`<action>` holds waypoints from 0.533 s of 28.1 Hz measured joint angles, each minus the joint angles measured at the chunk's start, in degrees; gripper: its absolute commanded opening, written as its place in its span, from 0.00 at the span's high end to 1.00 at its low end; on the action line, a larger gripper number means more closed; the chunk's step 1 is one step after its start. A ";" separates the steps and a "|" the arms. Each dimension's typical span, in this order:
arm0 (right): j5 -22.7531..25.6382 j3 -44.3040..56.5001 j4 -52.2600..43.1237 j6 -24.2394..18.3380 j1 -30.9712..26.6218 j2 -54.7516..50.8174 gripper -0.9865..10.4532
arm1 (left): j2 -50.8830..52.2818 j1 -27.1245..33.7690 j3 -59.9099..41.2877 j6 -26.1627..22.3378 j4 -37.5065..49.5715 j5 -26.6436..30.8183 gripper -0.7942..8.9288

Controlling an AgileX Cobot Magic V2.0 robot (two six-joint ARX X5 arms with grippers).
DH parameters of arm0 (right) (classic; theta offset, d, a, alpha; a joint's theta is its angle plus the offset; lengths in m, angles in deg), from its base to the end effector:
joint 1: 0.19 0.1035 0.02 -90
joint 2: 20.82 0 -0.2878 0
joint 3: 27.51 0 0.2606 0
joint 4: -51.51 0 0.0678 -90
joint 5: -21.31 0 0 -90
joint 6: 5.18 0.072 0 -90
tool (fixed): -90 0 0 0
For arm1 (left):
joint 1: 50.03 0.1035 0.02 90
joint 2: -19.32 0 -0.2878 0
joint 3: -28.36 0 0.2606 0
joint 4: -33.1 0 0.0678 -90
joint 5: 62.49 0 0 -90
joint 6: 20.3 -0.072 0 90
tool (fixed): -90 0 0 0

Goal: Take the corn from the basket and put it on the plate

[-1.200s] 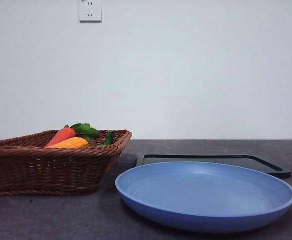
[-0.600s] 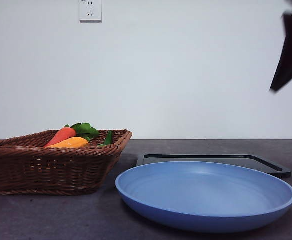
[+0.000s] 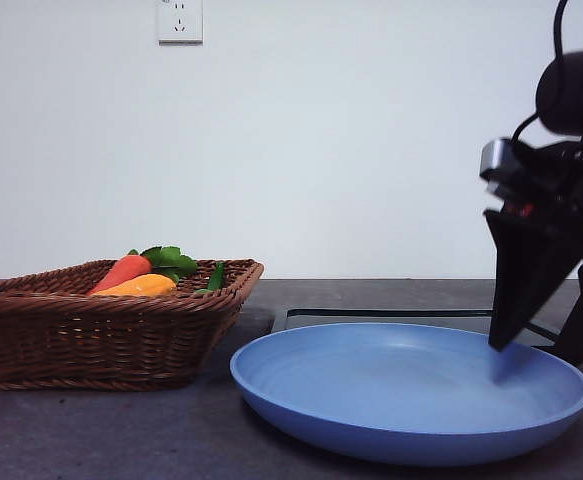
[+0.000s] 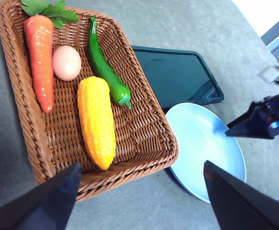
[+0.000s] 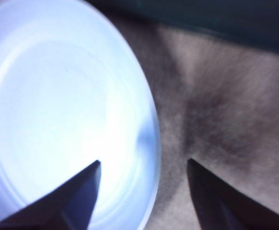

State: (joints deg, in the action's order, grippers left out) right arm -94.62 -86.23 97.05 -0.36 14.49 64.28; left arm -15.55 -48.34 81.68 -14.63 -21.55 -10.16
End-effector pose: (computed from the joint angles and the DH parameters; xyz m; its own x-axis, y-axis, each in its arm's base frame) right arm 0.2532 0.0989 0.1485 0.1592 0.4937 -0.8549 -0.2806 0.8529 0.4403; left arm 0.1330 -0.0401 0.2768 0.6565 -0.5920 -0.4675 0.4090 0.8001 -0.4389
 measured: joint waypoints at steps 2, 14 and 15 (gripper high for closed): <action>0.02 0.00 -0.52 0.00 0.48 1.33 0.74 | 0.00 0.00 0.00 0.00 0.02 0.00 0.49; -0.24 -0.57 -1.07 0.79 1.36 3.43 0.91 | 0.00 0.00 0.00 0.00 0.02 0.00 0.49; -0.26 -0.63 -1.20 1.01 1.38 3.43 0.91 | -0.04 0.00 0.00 0.00 0.02 0.00 0.49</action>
State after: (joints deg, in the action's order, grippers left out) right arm -94.89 -86.86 95.85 0.64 15.86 67.71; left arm -15.59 -48.34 81.68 -14.63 -21.53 -10.16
